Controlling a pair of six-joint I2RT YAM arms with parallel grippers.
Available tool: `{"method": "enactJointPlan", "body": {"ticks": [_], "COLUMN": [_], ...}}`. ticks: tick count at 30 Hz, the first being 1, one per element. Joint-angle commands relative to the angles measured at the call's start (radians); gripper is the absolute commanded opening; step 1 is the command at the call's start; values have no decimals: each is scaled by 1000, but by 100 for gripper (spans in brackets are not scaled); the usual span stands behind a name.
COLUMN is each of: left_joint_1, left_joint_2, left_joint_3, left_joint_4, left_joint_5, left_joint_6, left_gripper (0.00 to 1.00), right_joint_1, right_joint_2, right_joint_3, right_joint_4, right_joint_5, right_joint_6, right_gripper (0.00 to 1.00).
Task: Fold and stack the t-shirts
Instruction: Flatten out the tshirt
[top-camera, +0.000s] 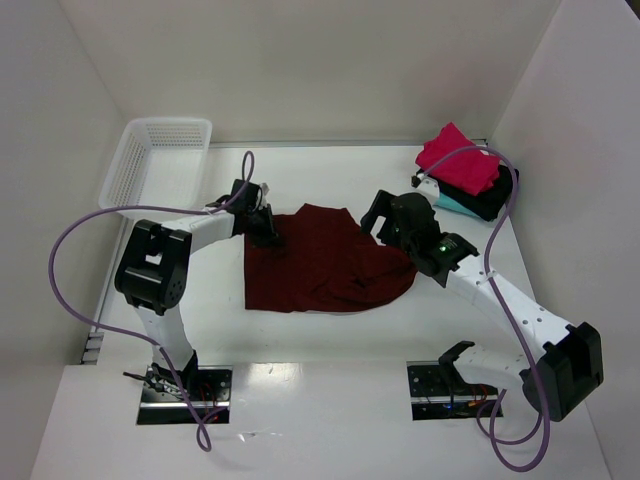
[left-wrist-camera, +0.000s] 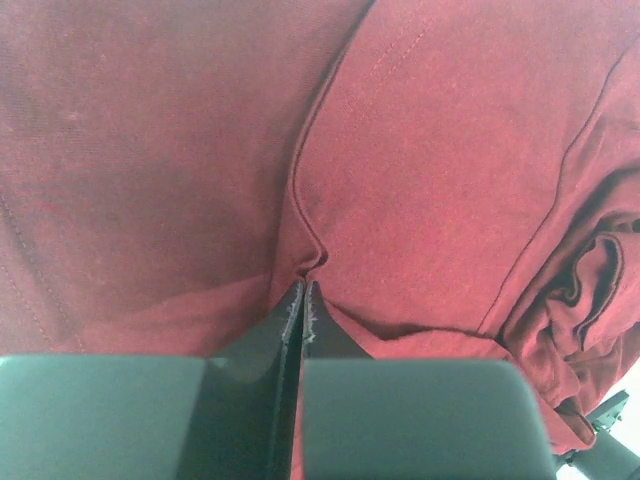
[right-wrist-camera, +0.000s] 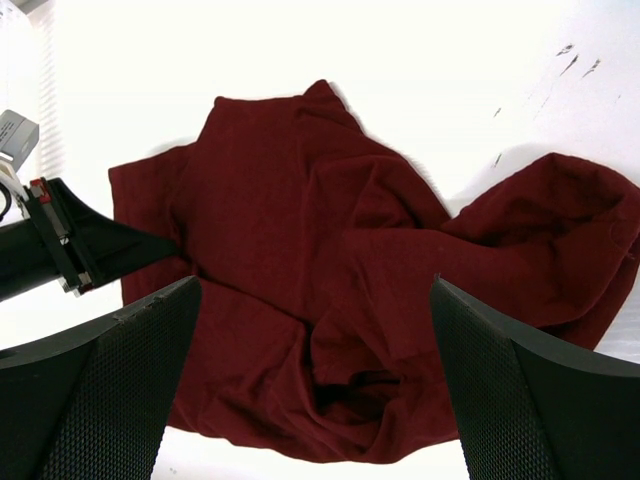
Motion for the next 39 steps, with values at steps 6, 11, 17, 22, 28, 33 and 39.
{"method": "enactJointPlan", "body": {"ticks": [6,11,17,22,28,33,39], "left_joint_1": [13,41,55,55,55,55,55], "left_joint_2": [-285,-455,-534,-563,-564,-555,-545], "left_joint_3": [201,291,271,260,280,267,250], "left_joint_4": [-144,-198,-212,-212,-203,-200,-192], "left_joint_5": [-56,-121,-128,-115,-103,-94,-85], "left_joint_6": [41,63,63,54,54,54,54], "left_gripper": [0,0,0,0,0,0,0], "right_joint_1": [-7,-7,-7,-7,-7,36,56], "right_joint_2": [-7,-26,-13,-6,-6,66,213], "right_joint_3": [-23,-58,-98,-158,-234,-210,-174], "right_joint_4": [41,52,52,85,178,243,310], "right_joint_5": [10,-10,-34,-101,-191,-238,-250], "right_joint_6": [3,33,63,100,101,101,101], "right_gripper": [100,100,100,100,99,95,94]}}
